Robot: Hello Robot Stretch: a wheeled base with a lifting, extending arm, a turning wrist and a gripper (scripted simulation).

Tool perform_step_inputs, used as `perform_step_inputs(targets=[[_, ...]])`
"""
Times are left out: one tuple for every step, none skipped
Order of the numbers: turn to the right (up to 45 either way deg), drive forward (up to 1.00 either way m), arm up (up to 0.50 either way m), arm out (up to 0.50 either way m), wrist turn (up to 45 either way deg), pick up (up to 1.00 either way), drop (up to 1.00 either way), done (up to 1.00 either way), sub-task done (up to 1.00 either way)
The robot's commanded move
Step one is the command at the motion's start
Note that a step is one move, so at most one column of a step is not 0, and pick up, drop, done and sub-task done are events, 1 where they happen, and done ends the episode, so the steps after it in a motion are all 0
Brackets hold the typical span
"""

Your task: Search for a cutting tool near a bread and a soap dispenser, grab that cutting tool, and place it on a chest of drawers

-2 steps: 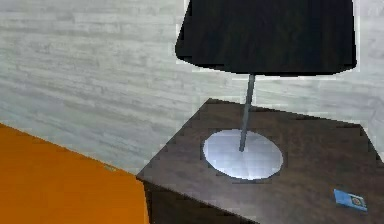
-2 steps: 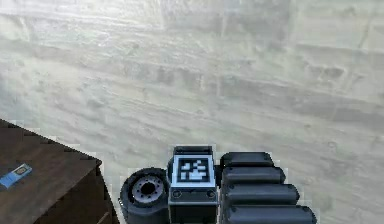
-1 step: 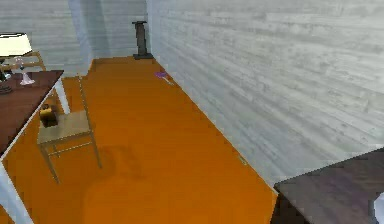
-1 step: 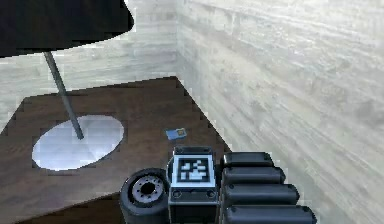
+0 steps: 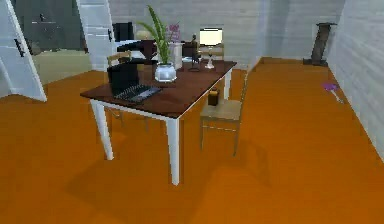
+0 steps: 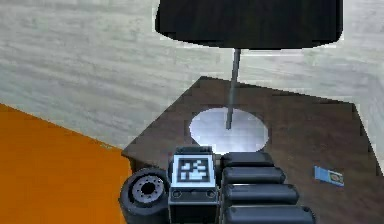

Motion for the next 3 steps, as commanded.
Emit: perform_step_inputs(targets=[[-27.0,0.0,0.0,0.0,0.0,0.0,0.0,0.0,0.0],[45.0,0.0,0.0,0.0,0.0,0.0,0.0,0.0,0.0],[24.0,0.0,0.0,0.0,0.0,0.0,0.0,0.0,0.0]])
